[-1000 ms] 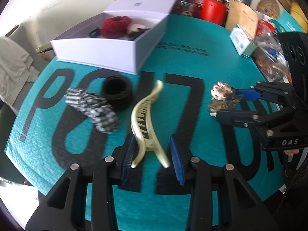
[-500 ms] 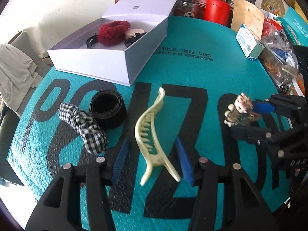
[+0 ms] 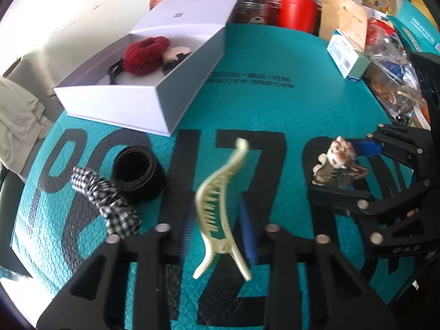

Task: Organize objects
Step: 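Close the left tool on the cream claw clip and lift it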

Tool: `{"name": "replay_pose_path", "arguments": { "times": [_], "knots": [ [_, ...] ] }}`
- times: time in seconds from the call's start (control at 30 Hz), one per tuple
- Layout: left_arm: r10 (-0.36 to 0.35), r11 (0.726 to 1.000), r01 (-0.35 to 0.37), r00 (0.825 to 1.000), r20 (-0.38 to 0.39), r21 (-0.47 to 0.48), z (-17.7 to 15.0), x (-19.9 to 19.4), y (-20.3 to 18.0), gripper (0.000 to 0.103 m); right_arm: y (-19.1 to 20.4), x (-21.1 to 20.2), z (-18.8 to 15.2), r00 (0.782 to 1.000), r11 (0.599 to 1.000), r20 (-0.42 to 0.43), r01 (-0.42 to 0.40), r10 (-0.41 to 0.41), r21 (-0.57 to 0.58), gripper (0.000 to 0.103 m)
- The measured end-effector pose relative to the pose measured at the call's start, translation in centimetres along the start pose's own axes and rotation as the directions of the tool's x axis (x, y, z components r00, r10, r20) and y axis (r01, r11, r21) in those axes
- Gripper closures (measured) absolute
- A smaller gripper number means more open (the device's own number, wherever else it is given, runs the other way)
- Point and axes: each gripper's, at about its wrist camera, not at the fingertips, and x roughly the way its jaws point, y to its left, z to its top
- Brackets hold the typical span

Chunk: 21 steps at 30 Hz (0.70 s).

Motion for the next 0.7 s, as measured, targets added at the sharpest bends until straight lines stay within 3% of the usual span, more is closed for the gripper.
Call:
{"name": "replay_pose_path", "arguments": {
  "times": [0.5,0.7],
  "knots": [
    [-0.032,0.998,0.030,0.999,-0.040,-0.063,0.4,0.0,1.3,0.082,-0.7,-0.6,0.0,1.000,0.999,-0.018,-0.014,0.015,0.037,0.045],
    [-0.026,0.994,0.024,0.999,-0.021,-0.105,0.3,-1.2,2.5,0.083,-0.4,-1.4,0.5,1.000,0.999,-0.003,-0.021,0.022,0.034,0.045]
  ]
}}
